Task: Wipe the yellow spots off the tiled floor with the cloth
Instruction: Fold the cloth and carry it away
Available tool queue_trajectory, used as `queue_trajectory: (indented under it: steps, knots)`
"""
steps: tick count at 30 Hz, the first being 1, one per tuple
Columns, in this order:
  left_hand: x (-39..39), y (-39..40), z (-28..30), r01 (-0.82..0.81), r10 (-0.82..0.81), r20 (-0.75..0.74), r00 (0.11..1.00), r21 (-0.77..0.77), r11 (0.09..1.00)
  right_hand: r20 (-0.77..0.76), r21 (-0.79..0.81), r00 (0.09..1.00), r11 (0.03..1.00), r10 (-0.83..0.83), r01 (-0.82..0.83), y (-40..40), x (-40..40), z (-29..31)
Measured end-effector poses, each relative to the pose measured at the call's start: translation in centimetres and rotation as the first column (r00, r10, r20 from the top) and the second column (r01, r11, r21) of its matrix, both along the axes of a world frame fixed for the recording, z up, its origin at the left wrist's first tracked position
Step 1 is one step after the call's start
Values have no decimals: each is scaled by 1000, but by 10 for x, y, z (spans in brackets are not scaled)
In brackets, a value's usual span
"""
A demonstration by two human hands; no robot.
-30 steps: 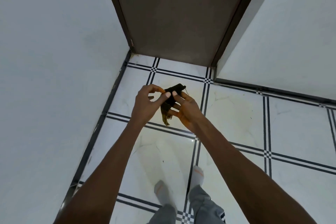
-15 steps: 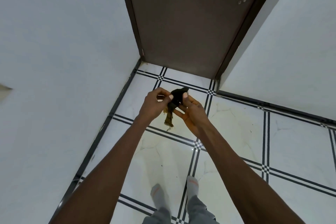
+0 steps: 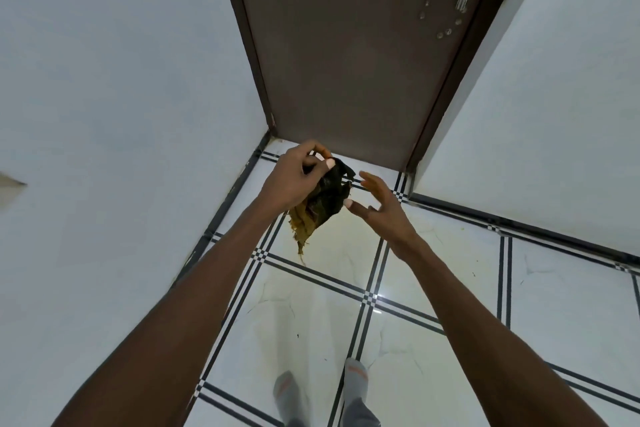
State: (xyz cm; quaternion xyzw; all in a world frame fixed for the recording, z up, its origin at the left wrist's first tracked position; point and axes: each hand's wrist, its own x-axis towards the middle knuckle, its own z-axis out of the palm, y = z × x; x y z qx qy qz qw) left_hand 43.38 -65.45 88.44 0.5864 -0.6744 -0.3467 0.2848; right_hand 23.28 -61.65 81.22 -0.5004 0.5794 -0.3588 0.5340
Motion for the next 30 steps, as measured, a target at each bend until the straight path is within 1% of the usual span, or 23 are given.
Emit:
queue_trajectory:
  steps: [3,6,8,10,12,14,16,18,21,23,24,26,28,30]
  knots:
    - [1,-8,19,89,-87,59,994,-37,995,-45,-71,979,977,198,-201,-29,-2,20]
    - [7,-18,38,155,-149,87,985,-63,986,-69,-59,939,938,337,-341,-52,-4,32]
    - [12,-25,45,157,-151,75,986,-79,984,-69,-26,904,905,422,-424,-60,-3,37]
    - [18,-31,50,123,-118,65,991,-75,990,-75,19,869,872,489,-489,-62,0,38]
    - [22,-36,53,79,-76,55,996,-56,995,-54,28,863,865,502,-502,-58,2,33]
    - [24,-42,53,36,-35,27,999,-32,999,-6,20,878,878,478,-478,-51,4,27]
    - [24,-48,51,-19,19,-17,1000,-30,999,80,30,902,903,425,-428,-43,5,23]
    - [23,-55,47,-73,72,-37,997,-45,996,148,53,922,928,357,-368,-38,8,21]
    - [23,-59,36,-128,125,-58,990,-54,990,242,102,930,946,278,-309,-32,15,21]
    - [27,-54,19,-166,164,-81,983,-11,986,321,151,927,956,194,-253,-30,18,24]
    - [31,-48,8,-192,196,-92,976,46,980,358,175,921,958,155,-229,-31,19,26]
    - [37,-28,-16,-212,244,-125,962,228,950,414,234,907,955,73,-184,-29,19,31]
    - [39,-3,-39,-194,271,-157,950,386,902,452,292,892,944,3,-151,-27,18,32]
    - [36,17,-55,-171,302,-197,933,497,850,492,338,868,933,-63,-124,-24,18,32]
